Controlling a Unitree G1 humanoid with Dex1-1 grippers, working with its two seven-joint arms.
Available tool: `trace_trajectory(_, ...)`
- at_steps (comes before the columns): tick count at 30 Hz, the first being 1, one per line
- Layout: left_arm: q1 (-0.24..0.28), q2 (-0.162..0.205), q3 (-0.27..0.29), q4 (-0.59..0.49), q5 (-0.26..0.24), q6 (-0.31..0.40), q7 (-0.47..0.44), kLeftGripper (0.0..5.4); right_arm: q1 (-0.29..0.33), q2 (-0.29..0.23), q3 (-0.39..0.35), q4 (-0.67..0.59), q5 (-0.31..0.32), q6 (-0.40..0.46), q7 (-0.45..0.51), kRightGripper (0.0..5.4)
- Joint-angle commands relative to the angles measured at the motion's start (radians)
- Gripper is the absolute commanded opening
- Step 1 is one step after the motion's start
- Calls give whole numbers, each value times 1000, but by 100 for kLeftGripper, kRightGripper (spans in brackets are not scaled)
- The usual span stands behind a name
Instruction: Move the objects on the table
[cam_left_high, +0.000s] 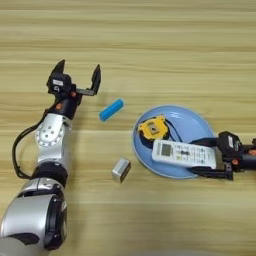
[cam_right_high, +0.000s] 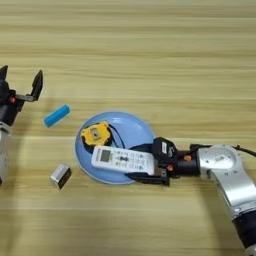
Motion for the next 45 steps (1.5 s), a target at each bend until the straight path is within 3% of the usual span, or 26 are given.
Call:
trace_trajectory(1,-16,-3,-3,9,4,-4,-4,540,-4,-26,1,5,-11,-1,12,290)
trace_trajectory(16,-15,-2,-2,10,3,-4,-7,540,-6,-28,5,11,-20,-2,6,290)
trace_trajectory(17,-15,-2,-2,10,3,-4,-7,540,-6,-27,5,10,-21,-2,5,319)
trace_trajectory(24,-14,-2,-2,10,3,-4,-7,540,-6,-23,2,7,-13,-2,-5,385)
trace_trajectory(37,-18,-2,-2,16,4,-5,-7,540,-14,10,-54,-39,100,24,-10,538)
trace_trajectory(45,-19,-1,-1,19,4,-7,-6,540,-21,41,-103,-75,180,59,-27,538)
